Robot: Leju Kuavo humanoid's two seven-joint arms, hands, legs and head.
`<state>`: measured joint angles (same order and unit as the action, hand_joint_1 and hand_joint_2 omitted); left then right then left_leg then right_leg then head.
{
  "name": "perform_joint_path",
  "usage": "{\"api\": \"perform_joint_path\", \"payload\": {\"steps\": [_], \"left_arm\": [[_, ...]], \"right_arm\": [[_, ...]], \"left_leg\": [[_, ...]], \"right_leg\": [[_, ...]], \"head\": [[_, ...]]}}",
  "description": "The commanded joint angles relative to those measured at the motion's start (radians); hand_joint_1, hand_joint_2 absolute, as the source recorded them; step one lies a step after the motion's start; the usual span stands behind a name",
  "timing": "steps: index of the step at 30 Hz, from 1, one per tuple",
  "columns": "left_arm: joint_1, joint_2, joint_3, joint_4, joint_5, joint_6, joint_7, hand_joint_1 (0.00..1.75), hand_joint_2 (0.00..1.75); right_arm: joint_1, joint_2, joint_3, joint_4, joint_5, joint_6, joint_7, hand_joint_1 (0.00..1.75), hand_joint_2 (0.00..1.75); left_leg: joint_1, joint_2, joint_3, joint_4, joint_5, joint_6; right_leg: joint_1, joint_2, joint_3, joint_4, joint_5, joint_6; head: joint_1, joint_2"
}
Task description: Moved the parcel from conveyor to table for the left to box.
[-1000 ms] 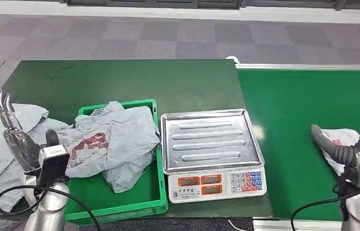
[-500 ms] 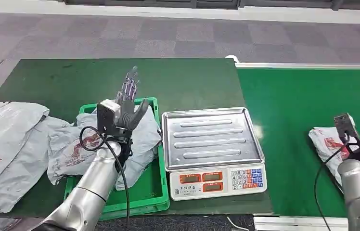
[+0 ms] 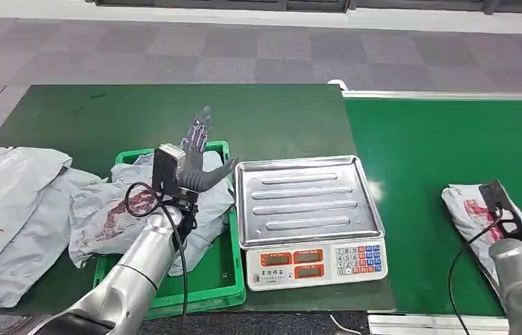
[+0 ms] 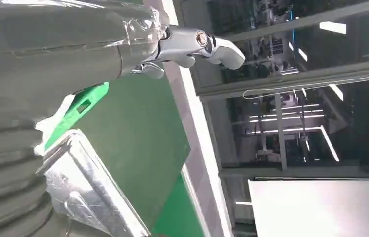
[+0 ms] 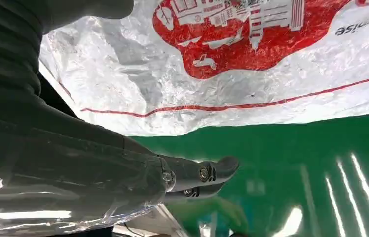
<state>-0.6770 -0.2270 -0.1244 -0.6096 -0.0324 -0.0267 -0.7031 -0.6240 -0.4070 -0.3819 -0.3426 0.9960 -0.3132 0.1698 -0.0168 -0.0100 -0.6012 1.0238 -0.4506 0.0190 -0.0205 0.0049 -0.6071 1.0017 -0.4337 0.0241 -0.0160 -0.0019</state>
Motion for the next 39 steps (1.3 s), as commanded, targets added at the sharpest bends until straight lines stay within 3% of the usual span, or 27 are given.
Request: {"api": "perform_joint_path", "payload": {"steps": [1, 4, 7, 9, 23, 28, 29, 30, 39], "left_arm": [[-0.047, 0.010, -0.034, 0.079, 0.041, -0.022, 0.005, 0.00, 1.75], [-0.051, 0.012, -0.039, 0.087, 0.050, -0.021, 0.005, 0.00, 1.75], [-0.071, 0.010, -0.053, 0.111, 0.055, -0.026, 0.005, 0.00, 1.75], [-0.073, 0.008, -0.056, 0.111, 0.059, -0.023, 0.005, 0.00, 1.75], [-0.043, 0.030, -0.059, 0.075, 0.062, -0.006, 0.005, 0.00, 1.75], [-0.043, 0.039, -0.058, 0.070, 0.060, -0.007, 0.005, 0.00, 1.75], [-0.043, 0.041, -0.057, 0.070, 0.060, -0.006, 0.005, 0.00, 1.75], [-0.044, 0.041, -0.055, 0.072, 0.060, -0.006, 0.005, 0.00, 1.75], [-0.046, 0.042, -0.051, 0.074, 0.061, -0.003, 0.005, 0.00, 1.75]], "right_arm": [[-0.053, 0.023, -0.092, 0.070, -0.042, -0.033, -0.123, 0.00, 1.75], [-0.074, 0.025, -0.065, 0.066, -0.013, -0.016, -0.122, 0.00, 1.75], [-0.066, 0.004, 0.001, 0.089, 0.062, 0.203, 0.047, 0.00, 1.75], [-0.045, -0.002, 0.009, 0.098, 0.079, 0.267, 0.095, 0.00, 1.75], [-0.071, 0.042, -0.012, 0.089, 0.058, 0.388, 0.012, 0.00, 1.75], [-0.080, 0.059, 0.021, 0.087, 0.061, 0.505, -0.114, 0.00, 1.75], [-0.085, 0.064, 0.023, 0.084, 0.061, 0.503, -0.119, 1.45, 1.75], [-0.094, 0.069, 0.032, 0.083, 0.067, 0.484, -0.118, 1.75, 1.75], [-0.115, 0.075, 0.037, 0.081, 0.069, 0.469, -0.112, 1.75, 1.75]], "left_leg": [[0.002, 0.002, 0.002, -0.001, -0.001, -0.003], [0.002, 0.004, 0.002, -0.001, -0.001, -0.003], [0.002, 0.004, 0.002, -0.001, -0.001, -0.004], [0.002, 0.001, 0.001, 0.000, -0.001, -0.003], [0.001, 0.001, 0.000, 0.000, -0.001, -0.002], [0.001, 0.003, 0.000, -0.001, -0.001, -0.002], [0.001, 0.004, 0.001, -0.001, -0.001, -0.003], [0.002, 0.004, 0.000, -0.001, -0.001, -0.003], [0.001, 0.002, 0.000, -0.001, 0.000, -0.002]], "right_leg": [[0.002, 0.000, 0.002, -0.002, 0.000, -0.002], [0.002, 0.002, 0.002, -0.002, 0.000, -0.002], [0.002, 0.003, 0.001, -0.001, 0.001, -0.002], [0.002, 0.000, 0.002, -0.001, 0.000, -0.002], [0.001, 0.001, 0.001, -0.001, 0.000, -0.001], [0.001, 0.003, 0.000, -0.001, 0.001, -0.002], [0.001, 0.004, 0.001, -0.001, 0.001, -0.002], [0.001, 0.004, 0.000, -0.001, 0.001, -0.002], [0.001, 0.002, 0.000, 0.000, 0.001, -0.001]], "head": [[0.000, 0.000], [0.000, 0.000], [0.000, 0.000], [0.000, 0.000], [0.000, 0.000], [0.000, 0.000], [0.000, 0.000], [0.000, 0.000], [0.000, 0.000]]}}
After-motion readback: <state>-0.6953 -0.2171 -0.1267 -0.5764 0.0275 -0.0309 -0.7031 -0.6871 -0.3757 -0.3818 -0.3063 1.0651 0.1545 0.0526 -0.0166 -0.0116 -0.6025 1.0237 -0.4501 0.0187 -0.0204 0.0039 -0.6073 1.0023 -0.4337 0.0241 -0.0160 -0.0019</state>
